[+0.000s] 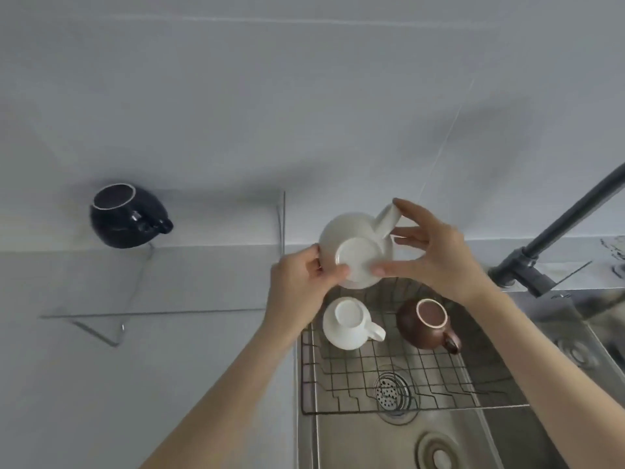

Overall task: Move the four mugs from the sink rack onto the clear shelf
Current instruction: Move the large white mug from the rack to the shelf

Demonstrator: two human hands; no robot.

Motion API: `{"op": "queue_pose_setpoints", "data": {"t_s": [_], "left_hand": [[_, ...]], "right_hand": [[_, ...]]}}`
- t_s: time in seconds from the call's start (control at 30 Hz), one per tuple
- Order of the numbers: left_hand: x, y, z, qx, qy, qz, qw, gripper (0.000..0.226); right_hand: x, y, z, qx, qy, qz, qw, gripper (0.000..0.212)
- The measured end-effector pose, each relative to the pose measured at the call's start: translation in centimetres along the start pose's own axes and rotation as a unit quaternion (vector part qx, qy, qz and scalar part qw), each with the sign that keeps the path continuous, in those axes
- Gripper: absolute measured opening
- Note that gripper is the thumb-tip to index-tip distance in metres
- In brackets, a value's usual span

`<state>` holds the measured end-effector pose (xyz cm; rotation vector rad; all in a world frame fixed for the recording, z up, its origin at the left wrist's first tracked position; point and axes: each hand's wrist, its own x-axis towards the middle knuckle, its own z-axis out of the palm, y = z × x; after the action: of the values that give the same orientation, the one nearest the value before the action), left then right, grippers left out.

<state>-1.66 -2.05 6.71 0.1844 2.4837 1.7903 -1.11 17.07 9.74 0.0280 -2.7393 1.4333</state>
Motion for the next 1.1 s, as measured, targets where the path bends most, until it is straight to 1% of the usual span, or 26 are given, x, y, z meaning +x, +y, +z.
{"op": "queue_pose_setpoints", "data": {"t_s": [0.03, 0.07, 0.17, 0.23, 0.3, 0.37, 0.47, 0.57, 0.63, 0.77, 0.9, 1.03, 1.1], "left_hand": [[0.5, 0.6, -1.5, 0.011, 0.015, 0.003, 1.0, 0.027], [1.0, 1.2, -3.0, 0.018, 0.026, 0.003, 0.999, 0.031], [2.7, 1.5, -7.3, 0.031, 0.063, -0.013, 0.997, 0.056], [3.7, 1.1, -9.5, 0.029, 0.082, -0.036, 0.996, 0.062], [4.4, 0.6, -11.1, 0.031, 0.084, -0.062, 0.994, 0.059], [5.4, -0.2, -12.5, 0.032, 0.079, -0.09, 0.992, 0.053], [7.0, -1.9, -13.7, 0.039, 0.065, -0.12, 0.99, 0.055], [8.5, -3.3, -14.3, 0.032, 0.038, -0.151, 0.987, 0.052], [9.4, -4.0, -14.6, 0.025, 0.026, -0.168, 0.985, 0.049], [10.5, -4.6, -14.8, 0.023, 0.015, -0.18, 0.983, 0.05], [11.3, -4.9, -15.0, 0.014, 0.011, -0.189, 0.982, 0.045], [11.6, -5.0, -14.8, 0.014, 0.017, -0.193, 0.981, 0.03], [11.8, -5.1, -14.7, 0.02, 0.02, -0.194, 0.981, 0.032]], "right_hand": [[0.9, -1.3, 0.3, 0.003, -0.005, -0.01, 1.0, 0.101], [2.0, -2.6, 0.7, 0.007, -0.009, -0.021, 1.0, 0.101], [5.2, -5.7, 3.0, 0.021, -0.032, -0.051, 0.998, 0.094], [6.9, -6.8, 4.8, 0.029, -0.052, -0.056, 0.997, 0.087], [8.2, -7.0, 6.6, 0.036, -0.068, -0.049, 0.996, 0.077], [9.6, -6.8, 8.4, 0.032, -0.077, -0.045, 0.995, 0.071], [11.3, -5.7, 10.6, 0.006, -0.087, -0.039, 0.995, 0.077], [12.3, -4.2, 11.8, -0.069, -0.085, -0.029, 0.994, 0.083], [12.7, -3.9, 12.2, -0.108, -0.074, -0.034, 0.991, 0.081], [13.3, -3.5, 13.2, -0.143, -0.063, -0.047, 0.987, 0.075], [13.6, -2.6, 14.1, -0.136, -0.049, -0.043, 0.989, 0.074], [13.4, -2.2, 14.7, -0.125, -0.042, -0.028, 0.991, 0.075], [13.2, -2.0, 15.0, -0.09, -0.042, -0.013, 0.995, 0.076]]}}
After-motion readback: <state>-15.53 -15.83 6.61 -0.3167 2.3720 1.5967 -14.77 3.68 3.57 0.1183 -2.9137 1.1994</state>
